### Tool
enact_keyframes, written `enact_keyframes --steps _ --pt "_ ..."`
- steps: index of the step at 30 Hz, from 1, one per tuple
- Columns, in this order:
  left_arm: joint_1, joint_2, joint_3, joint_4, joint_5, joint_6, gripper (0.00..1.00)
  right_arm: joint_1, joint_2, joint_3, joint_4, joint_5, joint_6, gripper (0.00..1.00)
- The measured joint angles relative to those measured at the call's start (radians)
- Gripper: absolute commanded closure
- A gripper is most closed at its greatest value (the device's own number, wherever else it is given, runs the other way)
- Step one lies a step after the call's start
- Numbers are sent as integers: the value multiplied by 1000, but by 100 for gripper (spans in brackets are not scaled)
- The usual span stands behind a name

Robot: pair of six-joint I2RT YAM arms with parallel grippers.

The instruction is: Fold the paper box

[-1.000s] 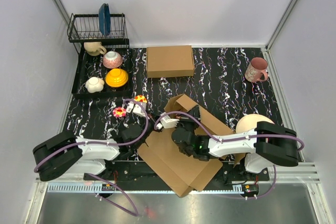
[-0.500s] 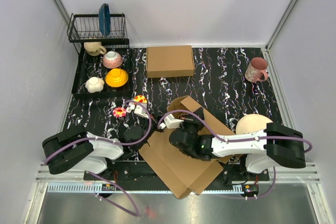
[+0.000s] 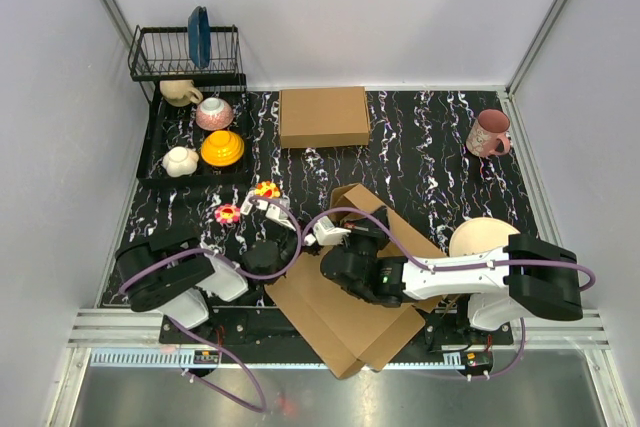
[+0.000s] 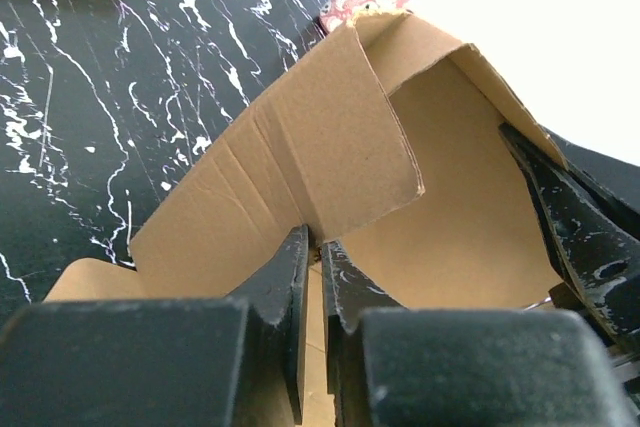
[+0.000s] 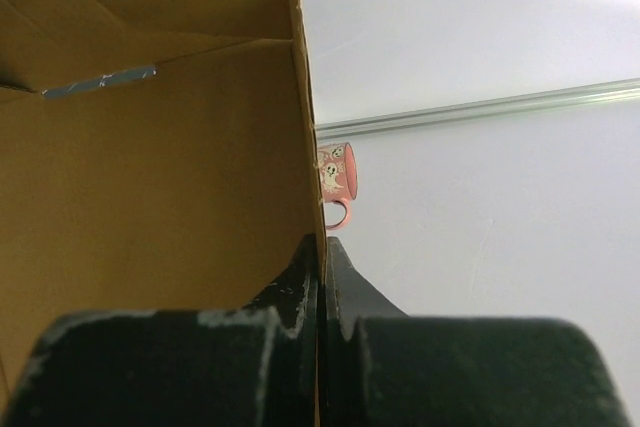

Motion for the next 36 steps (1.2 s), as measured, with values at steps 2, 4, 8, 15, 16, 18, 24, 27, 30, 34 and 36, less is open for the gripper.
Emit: enact_keyframes --steps 2,4,8,15,16,18,24,27,30,34,36 --pt "0 8 6 1 18 1 91 0 0 2 -9 0 8 100" --pt "0 14 10 0 39 2 91 0 0 4 -17 2 16 100" --pt "-4 40 18 -20 82 9 91 0 3 12 -41 5 41 91" --pt "-11 104 25 -66 112 9 89 0 -3 20 -87 4 96 94" --pt "-11 105 27 -66 113 10 88 0 -8 20 -93 4 99 94" --pt "-11 104 29 -65 114 19 85 0 -16 20 -98 -1 103 95" --pt "-11 32 -5 -75 114 54 73 0 -18 20 -105 -3 113 95" --pt "-11 -45 -49 -77 113 85 70 0 -18 20 -105 -2 116 95" --pt "-12 -136 -107 -81 99 115 65 0 -18 20 -105 -2 119 95" --pt "-11 -203 -128 -80 42 156 58 0 -18 20 -105 -2 123 95" --pt "0 -214 -126 -79 14 177 57 0 -18 22 -113 -2 127 96"
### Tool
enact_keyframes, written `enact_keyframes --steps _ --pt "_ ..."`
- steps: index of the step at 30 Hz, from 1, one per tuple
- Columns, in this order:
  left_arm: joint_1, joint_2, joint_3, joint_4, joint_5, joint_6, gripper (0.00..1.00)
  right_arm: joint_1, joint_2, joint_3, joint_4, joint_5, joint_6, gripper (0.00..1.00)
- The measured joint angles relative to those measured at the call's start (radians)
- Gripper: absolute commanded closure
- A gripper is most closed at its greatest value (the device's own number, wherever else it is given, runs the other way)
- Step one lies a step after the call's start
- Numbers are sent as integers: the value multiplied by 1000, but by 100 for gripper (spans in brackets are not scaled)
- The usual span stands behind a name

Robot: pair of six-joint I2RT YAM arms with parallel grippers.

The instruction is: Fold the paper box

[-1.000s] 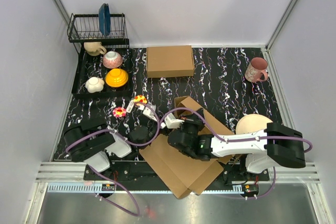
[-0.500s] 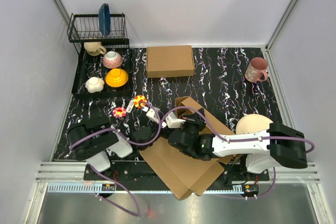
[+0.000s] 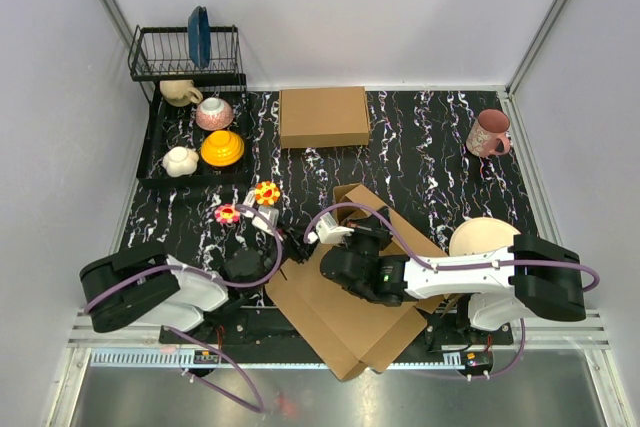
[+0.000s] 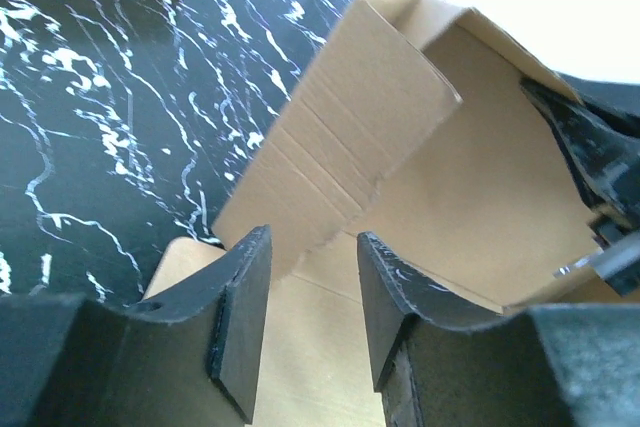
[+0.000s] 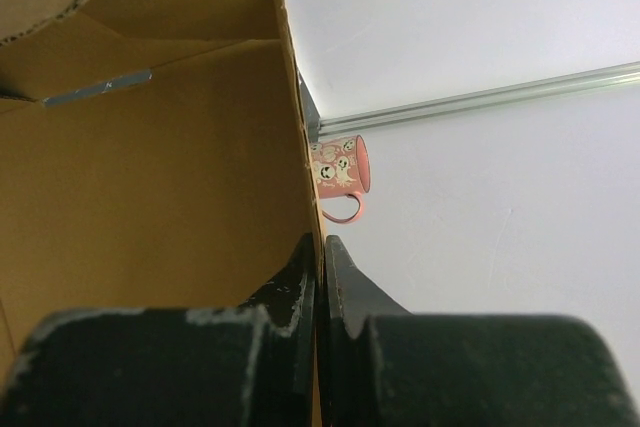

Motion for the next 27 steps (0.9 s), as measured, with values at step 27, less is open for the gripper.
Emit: enact_keyframes --steps 27 --pt "160 349 212 -23 167 12 49 0 0 8 -36 -1 36 97"
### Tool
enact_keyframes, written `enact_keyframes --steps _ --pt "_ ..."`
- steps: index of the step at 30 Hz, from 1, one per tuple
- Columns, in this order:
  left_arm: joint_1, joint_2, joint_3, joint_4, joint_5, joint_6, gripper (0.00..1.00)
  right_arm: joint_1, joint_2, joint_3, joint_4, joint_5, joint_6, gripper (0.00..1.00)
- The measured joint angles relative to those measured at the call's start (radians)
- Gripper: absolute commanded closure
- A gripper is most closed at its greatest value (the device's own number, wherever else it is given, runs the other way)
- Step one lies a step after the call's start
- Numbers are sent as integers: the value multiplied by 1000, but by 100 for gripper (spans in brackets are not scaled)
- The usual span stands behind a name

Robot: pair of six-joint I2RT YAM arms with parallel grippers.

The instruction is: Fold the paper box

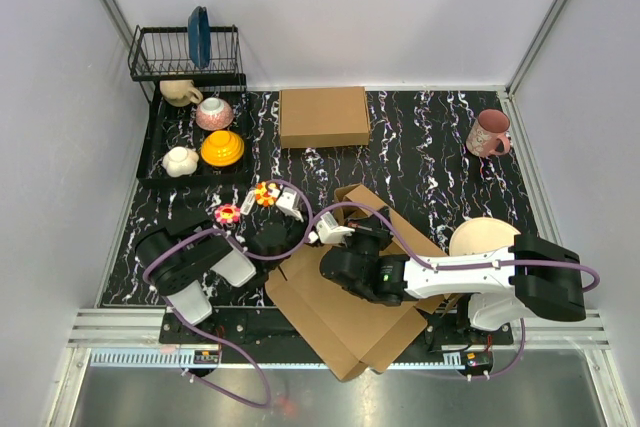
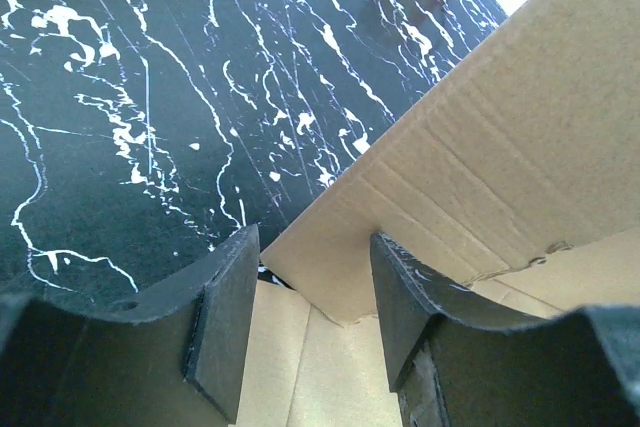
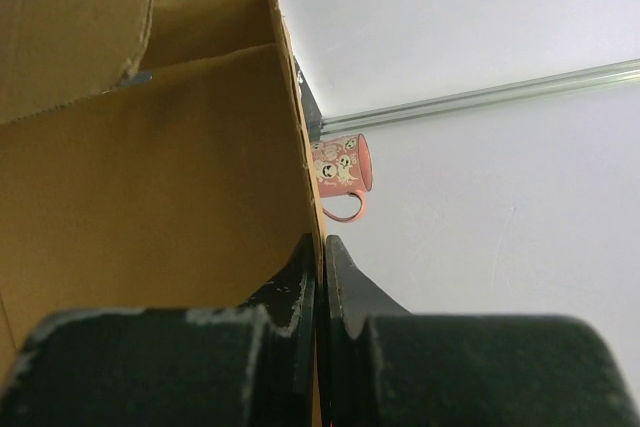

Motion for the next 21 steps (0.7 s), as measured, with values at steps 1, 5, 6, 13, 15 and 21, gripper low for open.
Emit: enact_keyframes --steps 1,5,6,13,15,21 --pt "1 0 0 0 -6 1 49 0 0 0 0 0 0 97" --pt "10 -5 -21 2 -62 7 49 0 0 0 0 0 0 97" --pt "14 -7 -30 2 -84 8 49 0 0 0 0 0 0 97" --pt "78 -9 -40 -4 -197 -8 50 0 0 2 0 -1 2 98" --pt "95 -6 -5 -7 -196 -12 52 0 0 2 0 -1 2 100" --pt "129 65 143 16 -109 -58 88 0 0 2 -1 -1 7 100"
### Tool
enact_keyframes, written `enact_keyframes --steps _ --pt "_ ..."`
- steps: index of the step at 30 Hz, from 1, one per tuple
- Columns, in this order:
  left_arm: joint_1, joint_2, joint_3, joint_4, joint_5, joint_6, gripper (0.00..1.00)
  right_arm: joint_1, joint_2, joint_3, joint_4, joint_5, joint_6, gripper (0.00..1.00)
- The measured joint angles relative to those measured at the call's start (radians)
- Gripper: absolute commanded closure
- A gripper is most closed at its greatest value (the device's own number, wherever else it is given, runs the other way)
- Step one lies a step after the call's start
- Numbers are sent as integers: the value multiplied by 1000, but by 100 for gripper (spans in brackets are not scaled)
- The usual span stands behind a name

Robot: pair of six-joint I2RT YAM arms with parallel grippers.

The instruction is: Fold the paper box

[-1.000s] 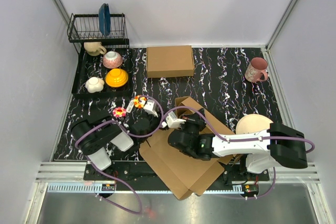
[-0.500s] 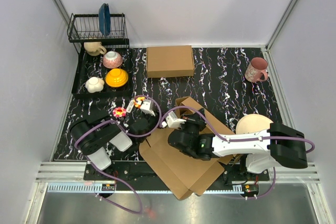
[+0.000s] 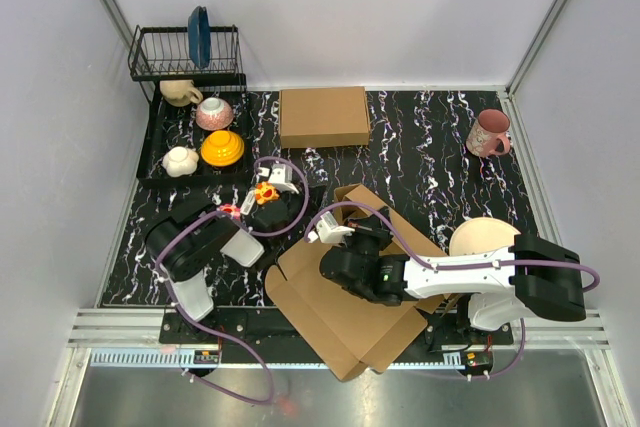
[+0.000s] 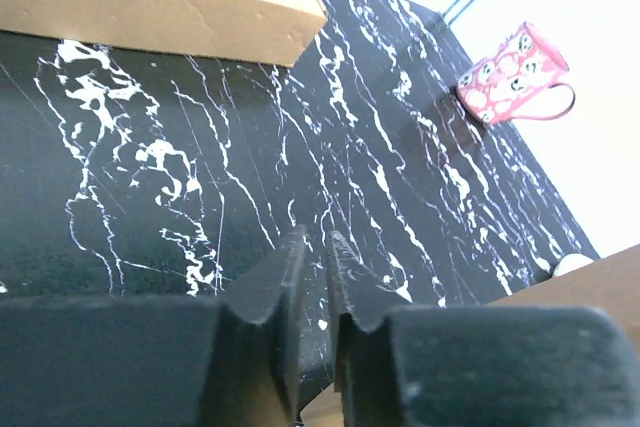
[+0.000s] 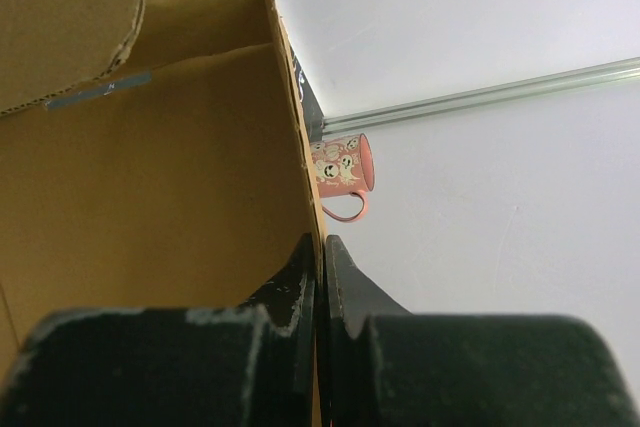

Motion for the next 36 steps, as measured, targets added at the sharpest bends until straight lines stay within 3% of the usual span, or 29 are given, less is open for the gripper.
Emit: enact_keyframes --steps 6,13,21,25,29,36 --pt "13 83 23 -4 117 -48 94 0 0 1 -3 0 3 100" --pt "18 111 23 -14 272 -105 91 0 0 1 -3 0 8 100" --pt "-11 109 23 -16 355 -108 88 0 2 3 -5 1 12 100" --pt "-44 83 18 -23 366 -97 83 0 3 3 -11 3 13 100" --pt "-54 53 -14 -21 342 -76 66 0 3 3 -25 5 16 100" --pt "-23 -36 -120 -16 314 -57 57 0 3 5 -31 6 23 100"
